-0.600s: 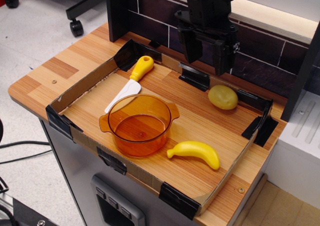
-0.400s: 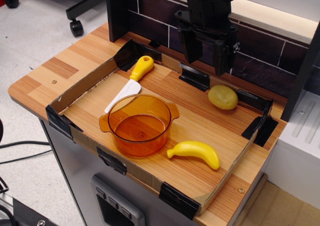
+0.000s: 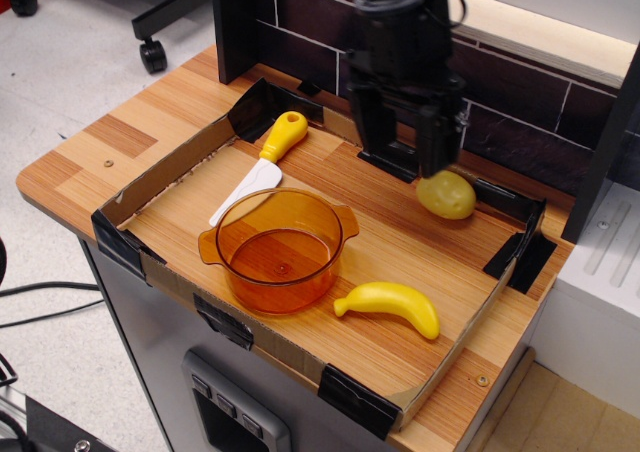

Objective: Put knife in pot

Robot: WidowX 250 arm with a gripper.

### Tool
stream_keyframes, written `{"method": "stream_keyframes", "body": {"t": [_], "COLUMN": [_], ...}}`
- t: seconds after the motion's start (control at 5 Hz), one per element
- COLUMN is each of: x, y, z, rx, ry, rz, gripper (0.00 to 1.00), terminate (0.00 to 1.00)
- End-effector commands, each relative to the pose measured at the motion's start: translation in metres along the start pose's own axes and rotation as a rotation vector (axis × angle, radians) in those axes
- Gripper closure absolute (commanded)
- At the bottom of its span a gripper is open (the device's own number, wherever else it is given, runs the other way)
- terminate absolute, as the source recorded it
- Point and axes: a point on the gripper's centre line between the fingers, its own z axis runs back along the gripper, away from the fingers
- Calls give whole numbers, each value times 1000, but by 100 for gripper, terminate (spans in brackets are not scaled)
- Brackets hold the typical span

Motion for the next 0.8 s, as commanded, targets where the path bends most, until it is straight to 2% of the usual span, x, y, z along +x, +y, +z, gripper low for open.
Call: {"method": "stream_keyframes", "body": {"t": [0.0, 0.2, 0.6], "x": [-2, -1, 8], "y": [36, 60, 92], "z": [47, 40, 19], "rx": [49, 55, 169], "ry": [-216, -195, -170], "rz": [97, 171, 242], "gripper": [0, 0, 0], "terminate": [0, 0, 0]}}
